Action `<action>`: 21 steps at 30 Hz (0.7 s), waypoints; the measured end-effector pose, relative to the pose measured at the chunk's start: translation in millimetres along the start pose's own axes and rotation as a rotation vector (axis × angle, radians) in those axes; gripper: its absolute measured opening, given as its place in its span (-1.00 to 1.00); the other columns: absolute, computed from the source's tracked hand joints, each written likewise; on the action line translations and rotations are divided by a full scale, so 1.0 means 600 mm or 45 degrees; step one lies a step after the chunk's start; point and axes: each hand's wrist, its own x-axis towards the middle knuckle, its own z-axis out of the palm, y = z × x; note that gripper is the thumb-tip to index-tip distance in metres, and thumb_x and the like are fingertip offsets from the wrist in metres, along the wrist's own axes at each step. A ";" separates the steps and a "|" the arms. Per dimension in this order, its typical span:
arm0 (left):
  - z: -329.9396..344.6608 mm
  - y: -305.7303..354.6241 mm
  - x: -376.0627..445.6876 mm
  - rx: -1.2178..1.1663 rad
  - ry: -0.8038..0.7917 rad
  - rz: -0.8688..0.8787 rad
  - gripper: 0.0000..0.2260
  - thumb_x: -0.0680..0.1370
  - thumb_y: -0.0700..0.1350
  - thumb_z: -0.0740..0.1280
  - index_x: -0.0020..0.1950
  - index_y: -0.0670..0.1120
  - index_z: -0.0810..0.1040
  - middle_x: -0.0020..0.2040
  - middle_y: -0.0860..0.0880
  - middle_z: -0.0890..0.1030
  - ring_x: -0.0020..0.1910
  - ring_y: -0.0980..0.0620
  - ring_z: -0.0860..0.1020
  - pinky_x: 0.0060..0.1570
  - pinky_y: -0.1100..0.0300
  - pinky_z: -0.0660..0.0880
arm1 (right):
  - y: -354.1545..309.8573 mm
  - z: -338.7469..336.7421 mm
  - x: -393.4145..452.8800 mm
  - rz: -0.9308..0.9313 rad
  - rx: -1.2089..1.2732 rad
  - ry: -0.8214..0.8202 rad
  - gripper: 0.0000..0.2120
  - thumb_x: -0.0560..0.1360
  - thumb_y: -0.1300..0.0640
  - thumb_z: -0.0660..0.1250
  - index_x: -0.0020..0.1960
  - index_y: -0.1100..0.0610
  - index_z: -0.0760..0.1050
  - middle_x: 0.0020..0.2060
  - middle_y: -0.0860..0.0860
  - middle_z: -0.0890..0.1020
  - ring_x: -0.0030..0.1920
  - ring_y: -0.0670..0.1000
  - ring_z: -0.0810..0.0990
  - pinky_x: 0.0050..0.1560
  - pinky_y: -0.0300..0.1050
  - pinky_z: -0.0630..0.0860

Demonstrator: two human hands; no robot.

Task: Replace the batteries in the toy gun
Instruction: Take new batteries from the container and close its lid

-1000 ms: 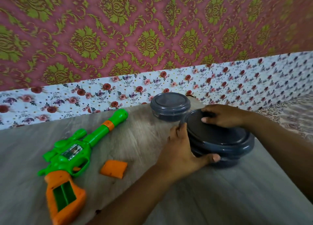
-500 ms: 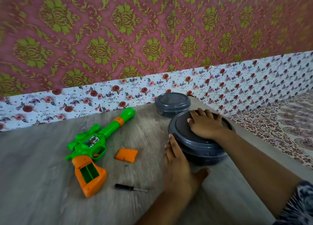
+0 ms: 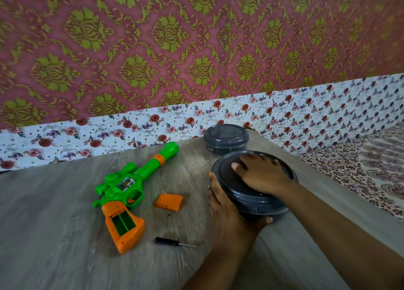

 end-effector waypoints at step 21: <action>-0.002 -0.005 0.004 -0.013 0.075 0.042 0.10 0.26 0.08 0.49 0.53 0.02 -0.24 0.52 0.00 0.16 0.42 0.07 0.28 0.22 0.38 0.21 | 0.064 0.045 -0.093 -0.667 -0.508 0.499 -0.26 0.57 -0.23 -0.23 0.12 0.20 0.59 0.08 0.14 0.65 0.07 0.08 0.64 0.04 0.01 0.56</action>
